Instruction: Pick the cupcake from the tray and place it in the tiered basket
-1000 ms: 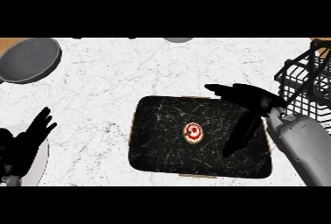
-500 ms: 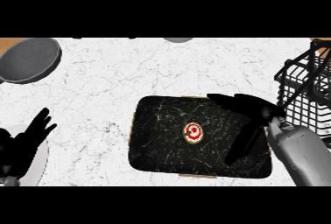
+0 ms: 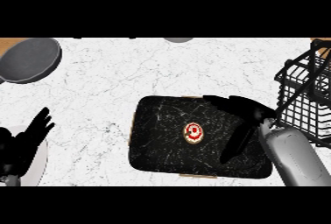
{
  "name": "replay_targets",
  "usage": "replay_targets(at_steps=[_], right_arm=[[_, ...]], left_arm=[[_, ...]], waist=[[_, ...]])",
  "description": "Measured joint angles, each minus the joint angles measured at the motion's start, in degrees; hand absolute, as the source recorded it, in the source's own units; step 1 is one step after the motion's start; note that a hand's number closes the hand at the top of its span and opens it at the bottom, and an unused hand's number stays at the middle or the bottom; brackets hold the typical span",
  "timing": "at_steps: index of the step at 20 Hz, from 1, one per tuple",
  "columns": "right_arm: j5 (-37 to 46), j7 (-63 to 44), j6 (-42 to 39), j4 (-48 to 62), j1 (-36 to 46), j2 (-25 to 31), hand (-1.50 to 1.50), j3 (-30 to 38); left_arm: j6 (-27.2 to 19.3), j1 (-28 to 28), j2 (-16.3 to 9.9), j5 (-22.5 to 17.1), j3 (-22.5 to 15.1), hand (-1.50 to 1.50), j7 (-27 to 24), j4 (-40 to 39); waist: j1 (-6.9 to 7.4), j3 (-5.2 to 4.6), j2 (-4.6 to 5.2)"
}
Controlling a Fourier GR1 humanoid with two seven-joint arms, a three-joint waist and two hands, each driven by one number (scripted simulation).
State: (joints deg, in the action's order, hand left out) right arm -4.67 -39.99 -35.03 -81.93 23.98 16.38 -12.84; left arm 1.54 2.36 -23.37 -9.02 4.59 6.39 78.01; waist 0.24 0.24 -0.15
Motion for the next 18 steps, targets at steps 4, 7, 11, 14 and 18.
replay_targets(at_steps=[4,7,11,14,18], right_arm=[[3.8,1.5,0.9,1.8,0.4,-3.4,-1.50,-0.4],[6.1,2.3,1.2,1.8,-0.6,-5.2,-1.50,-0.2],[8.7,4.1,1.1,5.0,0.6,-7.2,-1.50,0.8],[10.9,5.5,1.5,6.4,0.8,-8.3,-1.50,0.9],[12.3,5.0,1.5,6.2,0.5,-9.8,-1.50,1.0]], left_arm=[[0.7,0.6,0.5,0.5,1.0,0.00,2.0,1.8],[1.2,0.2,1.5,1.5,1.7,0.00,2.0,1.5],[1.5,0.5,2.6,3.0,2.3,0.00,1.8,1.8],[2.7,0.4,3.0,3.6,3.0,0.00,0.4,0.7],[2.6,-0.3,3.4,4.4,3.8,0.00,1.6,1.0]], waist=[[0.06,-0.08,0.06],[0.00,-0.07,0.03],[-0.02,-0.11,-0.09],[-0.15,-0.25,-0.43],[-0.27,-0.34,-0.55]])
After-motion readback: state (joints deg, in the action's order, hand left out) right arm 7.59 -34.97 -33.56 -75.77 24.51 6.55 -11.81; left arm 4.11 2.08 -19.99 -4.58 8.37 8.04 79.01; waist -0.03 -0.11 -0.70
